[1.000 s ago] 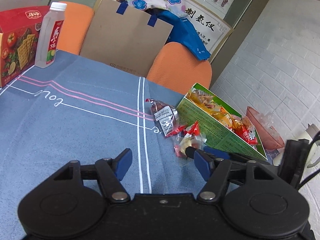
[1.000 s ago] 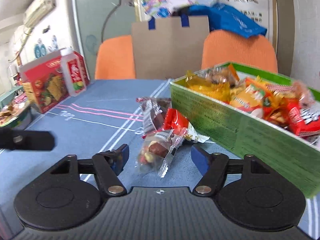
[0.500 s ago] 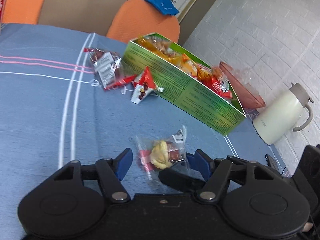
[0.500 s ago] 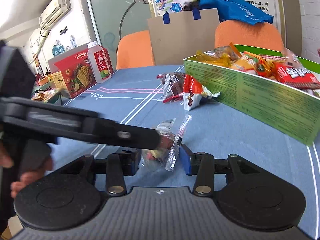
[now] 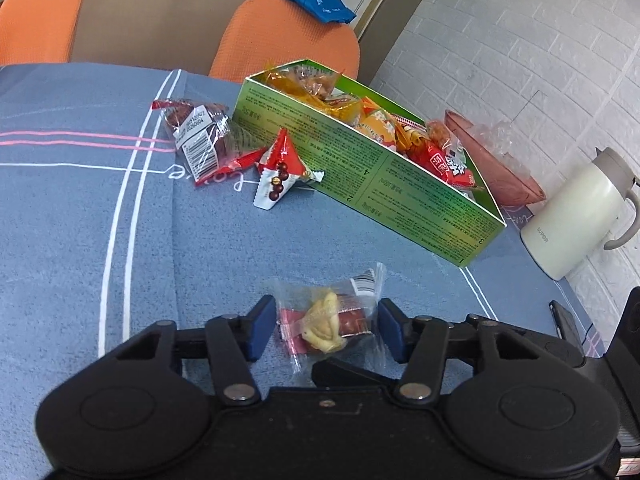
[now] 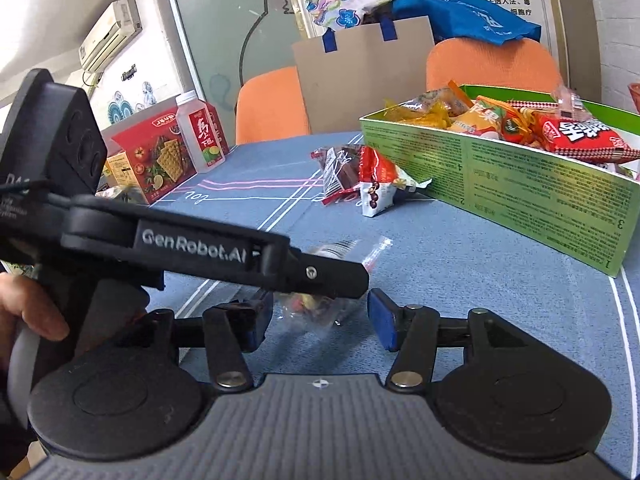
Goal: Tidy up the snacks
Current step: 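Carry both clear candy bags into the green box and open both grippers, then grasp a red-white wrapped snack with the left gripper while the right grasps another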
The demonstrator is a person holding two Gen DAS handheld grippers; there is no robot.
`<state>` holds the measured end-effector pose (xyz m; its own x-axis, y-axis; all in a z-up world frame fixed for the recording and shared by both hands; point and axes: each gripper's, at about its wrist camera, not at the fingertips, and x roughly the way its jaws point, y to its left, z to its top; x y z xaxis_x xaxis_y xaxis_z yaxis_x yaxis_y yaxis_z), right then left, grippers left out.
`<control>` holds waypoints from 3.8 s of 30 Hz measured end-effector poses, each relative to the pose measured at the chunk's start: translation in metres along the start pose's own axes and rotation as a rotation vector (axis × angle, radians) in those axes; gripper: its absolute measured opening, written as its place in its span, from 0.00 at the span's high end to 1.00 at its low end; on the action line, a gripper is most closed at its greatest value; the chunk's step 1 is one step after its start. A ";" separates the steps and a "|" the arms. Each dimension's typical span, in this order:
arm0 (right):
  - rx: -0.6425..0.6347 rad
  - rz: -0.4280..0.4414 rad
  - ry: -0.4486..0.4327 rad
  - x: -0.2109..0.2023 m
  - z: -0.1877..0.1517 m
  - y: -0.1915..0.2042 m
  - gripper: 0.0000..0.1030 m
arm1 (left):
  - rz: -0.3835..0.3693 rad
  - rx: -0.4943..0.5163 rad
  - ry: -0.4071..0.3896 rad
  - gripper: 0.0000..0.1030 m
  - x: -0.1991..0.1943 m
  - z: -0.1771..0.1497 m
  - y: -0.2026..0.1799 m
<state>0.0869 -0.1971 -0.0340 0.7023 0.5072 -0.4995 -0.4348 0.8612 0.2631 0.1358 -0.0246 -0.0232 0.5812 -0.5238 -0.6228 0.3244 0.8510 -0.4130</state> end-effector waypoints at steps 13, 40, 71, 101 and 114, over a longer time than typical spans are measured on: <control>-0.029 -0.050 -0.051 -0.012 0.009 0.000 0.34 | -0.035 0.043 -0.087 0.00 -0.011 0.016 -0.028; 0.043 -0.271 -0.276 -0.031 0.084 -0.145 0.36 | -0.197 0.166 -0.110 0.00 0.119 0.128 -0.129; -0.044 -0.309 -0.332 -0.059 0.040 -0.090 0.00 | 0.008 0.020 -0.238 0.00 0.007 0.075 -0.063; 0.003 -0.145 -0.138 -0.042 0.006 -0.036 0.00 | 0.015 -0.082 -0.035 0.47 0.044 0.051 0.009; -0.020 -0.074 -0.011 -0.012 -0.002 -0.017 0.00 | -0.118 -0.139 -0.073 0.00 -0.015 0.007 0.008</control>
<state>0.0847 -0.2182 -0.0337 0.7390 0.4428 -0.5077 -0.3926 0.8955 0.2095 0.1348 -0.0096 -0.0129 0.5992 -0.6115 -0.5167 0.2903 0.7674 -0.5717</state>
